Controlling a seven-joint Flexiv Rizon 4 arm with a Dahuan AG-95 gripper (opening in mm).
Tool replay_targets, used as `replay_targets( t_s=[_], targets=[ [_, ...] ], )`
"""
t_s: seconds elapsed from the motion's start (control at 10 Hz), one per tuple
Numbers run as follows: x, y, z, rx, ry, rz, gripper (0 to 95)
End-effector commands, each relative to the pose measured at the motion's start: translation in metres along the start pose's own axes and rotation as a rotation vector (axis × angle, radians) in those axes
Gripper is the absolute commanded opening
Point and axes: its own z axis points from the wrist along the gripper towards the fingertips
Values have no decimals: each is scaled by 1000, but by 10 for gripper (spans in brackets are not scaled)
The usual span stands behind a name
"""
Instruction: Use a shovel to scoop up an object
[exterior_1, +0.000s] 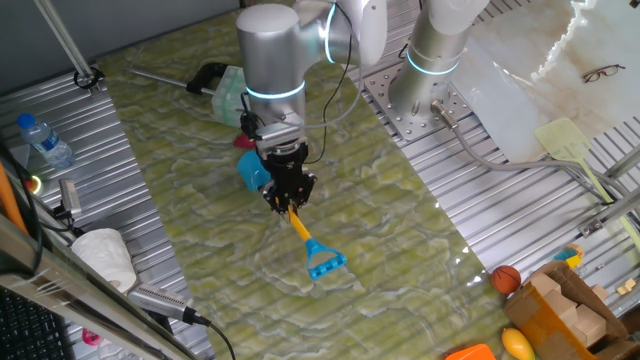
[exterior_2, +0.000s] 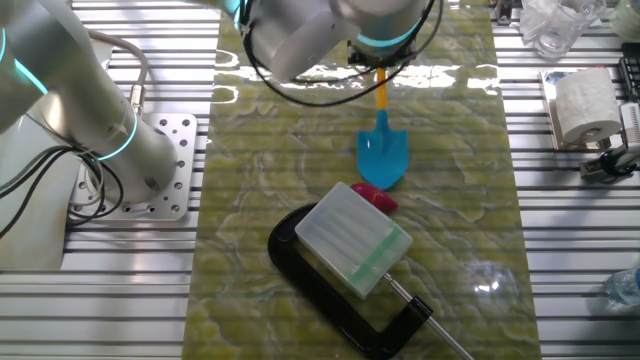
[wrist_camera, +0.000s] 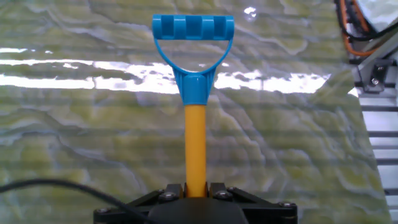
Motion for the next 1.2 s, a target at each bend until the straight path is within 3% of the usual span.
replay_targets(
  t_s=[0.1,0.4,0.9,1.2],
  targets=[
    [2,0,-1,10,7,16,0],
    [5,4,-7,17,2,43,0],
    [21,11,-14,20,-1,3,0],
    [23,13,-16,19,9,-8,0]
  ],
)
